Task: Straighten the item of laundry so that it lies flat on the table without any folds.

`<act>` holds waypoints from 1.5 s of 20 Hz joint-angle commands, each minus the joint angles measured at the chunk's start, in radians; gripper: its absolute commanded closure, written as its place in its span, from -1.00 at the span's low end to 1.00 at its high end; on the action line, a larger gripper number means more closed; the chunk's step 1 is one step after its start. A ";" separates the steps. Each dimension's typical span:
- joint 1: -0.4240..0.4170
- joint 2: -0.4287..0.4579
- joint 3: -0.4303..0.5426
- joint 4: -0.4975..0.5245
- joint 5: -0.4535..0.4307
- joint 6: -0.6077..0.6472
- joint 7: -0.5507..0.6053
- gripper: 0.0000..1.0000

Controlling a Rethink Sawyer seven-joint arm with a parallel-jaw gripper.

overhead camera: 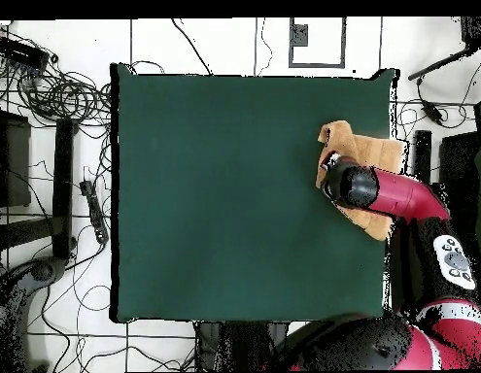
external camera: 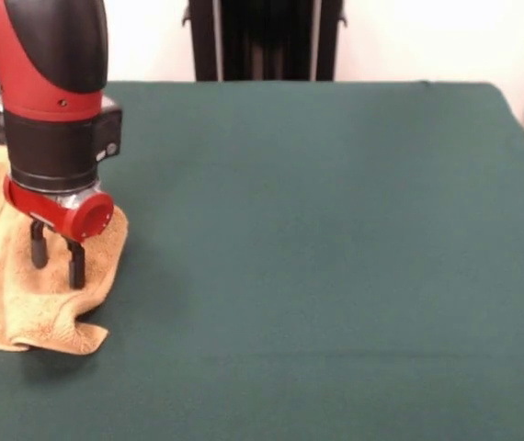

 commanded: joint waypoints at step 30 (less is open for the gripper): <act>-0.036 0.099 0.381 0.134 -0.157 0.123 -0.201 -1.00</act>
